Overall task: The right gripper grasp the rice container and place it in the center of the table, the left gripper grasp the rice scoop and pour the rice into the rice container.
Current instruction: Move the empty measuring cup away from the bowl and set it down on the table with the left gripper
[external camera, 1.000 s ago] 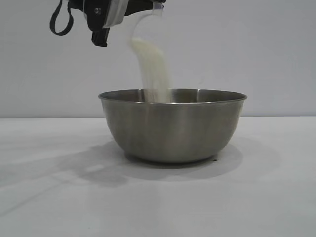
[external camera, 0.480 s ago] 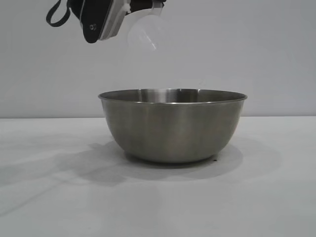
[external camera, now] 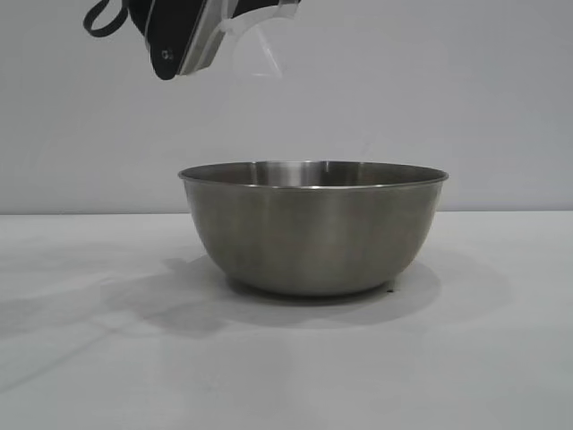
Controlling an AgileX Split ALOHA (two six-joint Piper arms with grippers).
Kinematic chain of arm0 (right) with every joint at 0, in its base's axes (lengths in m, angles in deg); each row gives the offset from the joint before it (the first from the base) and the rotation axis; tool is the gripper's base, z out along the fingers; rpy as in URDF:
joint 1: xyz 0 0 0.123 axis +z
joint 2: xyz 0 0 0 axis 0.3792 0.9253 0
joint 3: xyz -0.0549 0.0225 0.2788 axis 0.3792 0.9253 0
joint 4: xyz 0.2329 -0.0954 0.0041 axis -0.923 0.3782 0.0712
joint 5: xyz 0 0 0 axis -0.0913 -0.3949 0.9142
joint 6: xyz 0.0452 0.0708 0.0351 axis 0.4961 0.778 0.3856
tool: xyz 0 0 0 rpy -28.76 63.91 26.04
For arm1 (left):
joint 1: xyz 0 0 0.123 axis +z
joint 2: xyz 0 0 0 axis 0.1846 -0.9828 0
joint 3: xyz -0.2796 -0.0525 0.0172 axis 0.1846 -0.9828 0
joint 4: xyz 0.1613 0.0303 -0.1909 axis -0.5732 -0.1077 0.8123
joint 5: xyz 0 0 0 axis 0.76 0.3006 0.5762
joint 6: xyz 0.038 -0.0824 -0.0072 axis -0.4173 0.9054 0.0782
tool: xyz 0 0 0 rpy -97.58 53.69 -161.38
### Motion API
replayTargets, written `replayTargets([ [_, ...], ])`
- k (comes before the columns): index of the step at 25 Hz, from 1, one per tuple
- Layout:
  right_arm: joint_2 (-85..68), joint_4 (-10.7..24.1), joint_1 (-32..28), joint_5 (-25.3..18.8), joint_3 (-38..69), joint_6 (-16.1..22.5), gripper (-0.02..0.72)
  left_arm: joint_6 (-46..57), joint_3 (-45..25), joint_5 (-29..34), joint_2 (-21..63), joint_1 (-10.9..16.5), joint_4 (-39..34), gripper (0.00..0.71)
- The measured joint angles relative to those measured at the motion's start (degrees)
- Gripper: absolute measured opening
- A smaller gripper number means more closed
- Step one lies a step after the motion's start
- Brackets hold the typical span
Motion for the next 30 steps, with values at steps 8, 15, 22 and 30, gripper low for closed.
replayTargets([
  [8, 0.0, 0.0, 0.0, 0.0, 0.0, 0.0, 0.235, 37.45, 0.0, -0.49, 0.0, 0.0, 14.84, 0.0],
  [15, 0.0, 0.0, 0.0, 0.0, 0.0, 0.0, 0.235, 61.43, -2.54, -0.6, 0.0, 0.0, 39.41, 0.0],
  [22, 0.0, 0.0, 0.0, 0.0, 0.0, 0.0, 0.235, 70.09, -11.17, -2.43, 0.0, 0.0, 55.9, 0.0],
  [30, 0.0, 0.0, 0.0, 0.0, 0.0, 0.0, 0.235, 79.08, -20.58, -6.96, -0.12, 0.0, 60.49, 0.0],
])
